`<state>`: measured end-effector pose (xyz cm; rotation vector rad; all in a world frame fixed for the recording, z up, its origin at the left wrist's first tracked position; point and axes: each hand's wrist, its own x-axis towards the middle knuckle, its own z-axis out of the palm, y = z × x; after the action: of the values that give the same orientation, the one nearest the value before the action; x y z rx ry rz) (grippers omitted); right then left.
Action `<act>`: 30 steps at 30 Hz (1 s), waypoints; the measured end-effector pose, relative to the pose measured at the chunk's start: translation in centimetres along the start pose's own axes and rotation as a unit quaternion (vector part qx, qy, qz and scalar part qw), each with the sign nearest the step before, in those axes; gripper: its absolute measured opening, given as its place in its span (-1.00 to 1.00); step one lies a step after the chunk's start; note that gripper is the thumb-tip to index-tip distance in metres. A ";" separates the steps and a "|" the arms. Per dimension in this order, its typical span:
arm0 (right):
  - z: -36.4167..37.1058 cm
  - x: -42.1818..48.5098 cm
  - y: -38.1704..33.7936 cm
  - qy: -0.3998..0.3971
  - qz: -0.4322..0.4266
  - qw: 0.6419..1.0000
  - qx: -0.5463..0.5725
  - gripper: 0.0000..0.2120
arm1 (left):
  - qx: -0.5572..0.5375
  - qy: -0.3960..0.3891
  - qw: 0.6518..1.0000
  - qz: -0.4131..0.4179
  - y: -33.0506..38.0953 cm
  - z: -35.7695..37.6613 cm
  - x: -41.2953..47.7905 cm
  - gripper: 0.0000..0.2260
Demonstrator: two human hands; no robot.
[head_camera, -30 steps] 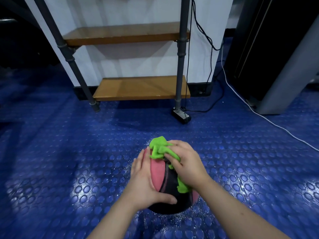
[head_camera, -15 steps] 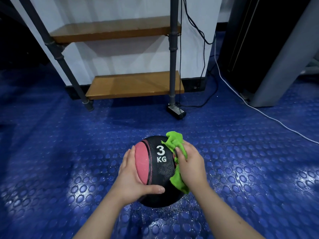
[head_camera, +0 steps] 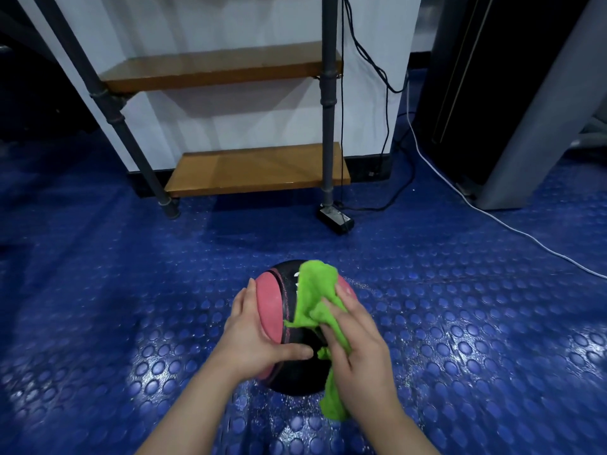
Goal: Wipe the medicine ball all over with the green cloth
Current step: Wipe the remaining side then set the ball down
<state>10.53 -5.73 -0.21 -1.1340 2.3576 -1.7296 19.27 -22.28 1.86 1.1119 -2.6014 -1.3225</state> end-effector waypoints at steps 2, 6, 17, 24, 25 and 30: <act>1.3 0.8 0.2 -0.054 -0.040 0.997 -0.037 -0.64 | -0.003 -0.003 1.000 0.000 0.0 0.0 0.1 0.61; 1.4 0.6 2.6 -0.101 -0.107 0.988 -0.052 -0.60 | -0.008 -0.014 1.000 0.005 -0.4 -0.2 0.0 0.59; -2.8 -2.5 6.3 -0.125 -0.131 0.981 -0.068 -0.59 | -0.019 -0.021 1.000 0.010 -0.9 -0.3 -0.2 0.50; -4.3 -1.2 4.6 -0.005 0.077 0.997 -0.014 -0.68 | -0.018 -0.009 1.000 0.006 -0.9 0.4 -0.6 0.52; -3.7 -0.3 3.3 0.004 0.067 0.998 -0.014 -0.69 | -0.015 -0.003 1.000 0.007 -1.0 0.6 -0.7 0.52; 1.0 2.2 -0.2 -0.097 -0.102 0.985 -0.101 -0.63 | -0.011 0.013 0.999 0.029 -2.1 1.7 -1.2 0.51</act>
<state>9.41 -7.73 0.44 -1.5463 2.4110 -1.3719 20.84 -21.20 -0.33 1.0360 -2.5742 -1.3126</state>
